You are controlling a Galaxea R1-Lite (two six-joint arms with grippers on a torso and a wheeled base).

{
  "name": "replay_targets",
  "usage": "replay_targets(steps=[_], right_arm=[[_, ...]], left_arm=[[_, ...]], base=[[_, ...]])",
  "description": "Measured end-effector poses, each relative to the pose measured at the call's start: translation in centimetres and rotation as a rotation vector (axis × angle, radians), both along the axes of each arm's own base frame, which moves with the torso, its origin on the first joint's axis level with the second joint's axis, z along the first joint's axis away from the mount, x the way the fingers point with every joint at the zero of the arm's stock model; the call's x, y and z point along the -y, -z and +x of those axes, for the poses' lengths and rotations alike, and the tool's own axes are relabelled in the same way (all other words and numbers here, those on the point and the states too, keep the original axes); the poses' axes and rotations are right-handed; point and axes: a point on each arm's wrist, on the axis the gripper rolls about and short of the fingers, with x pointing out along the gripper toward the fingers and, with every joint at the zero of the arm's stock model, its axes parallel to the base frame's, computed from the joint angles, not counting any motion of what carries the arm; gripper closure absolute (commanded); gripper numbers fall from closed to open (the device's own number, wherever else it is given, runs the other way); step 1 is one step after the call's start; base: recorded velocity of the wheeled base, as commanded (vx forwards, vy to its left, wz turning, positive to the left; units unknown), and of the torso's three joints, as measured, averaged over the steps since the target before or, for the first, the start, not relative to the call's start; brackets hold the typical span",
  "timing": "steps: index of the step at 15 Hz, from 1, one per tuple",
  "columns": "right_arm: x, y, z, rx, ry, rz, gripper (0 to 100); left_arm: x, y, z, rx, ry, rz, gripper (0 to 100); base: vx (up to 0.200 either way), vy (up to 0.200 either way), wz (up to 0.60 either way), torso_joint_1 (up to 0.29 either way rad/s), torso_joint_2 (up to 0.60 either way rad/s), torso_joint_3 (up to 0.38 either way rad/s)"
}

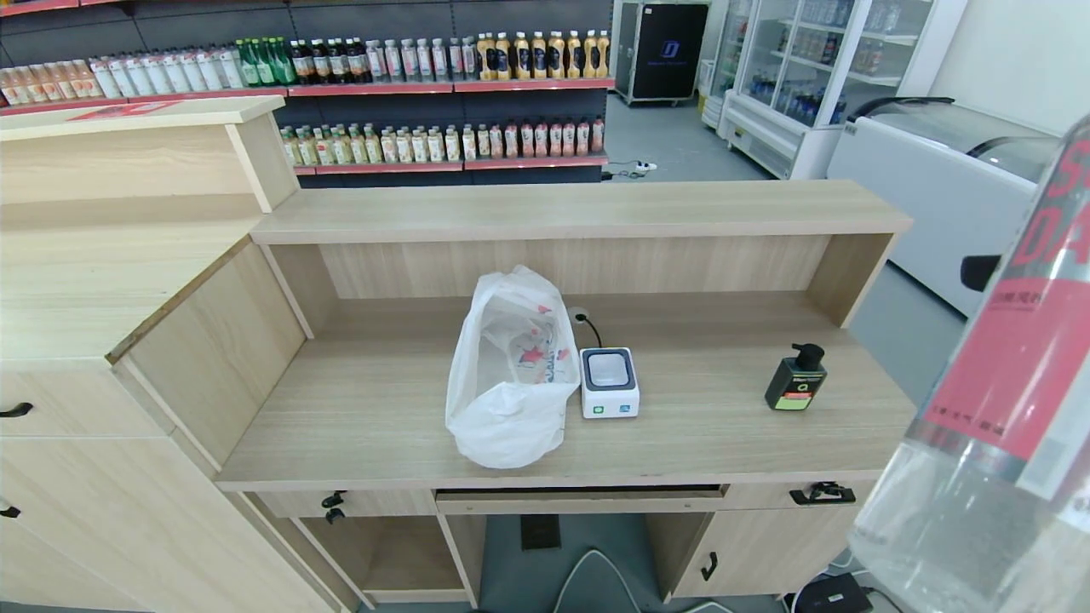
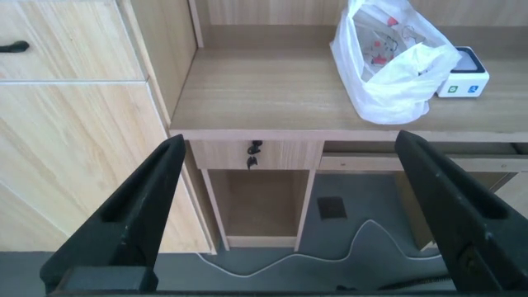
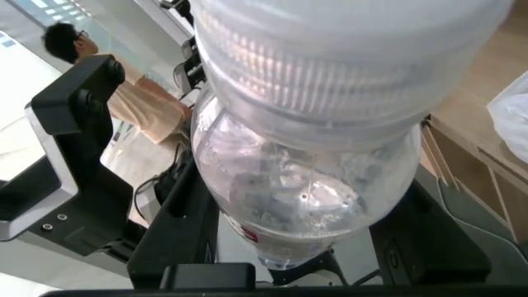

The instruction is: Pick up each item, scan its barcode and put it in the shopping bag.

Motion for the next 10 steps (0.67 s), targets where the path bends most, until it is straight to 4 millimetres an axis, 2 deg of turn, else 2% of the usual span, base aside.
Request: replay_targets(steps=[10], right_arm=[[0.46,0.58,-1.05,0.002,0.007,0.000,100]], left_arm=[[0.00,0.03,0.01,-0.001,0.000,0.000,0]], base=[[0.000,0.000,0.00,0.000,0.00,0.000]])
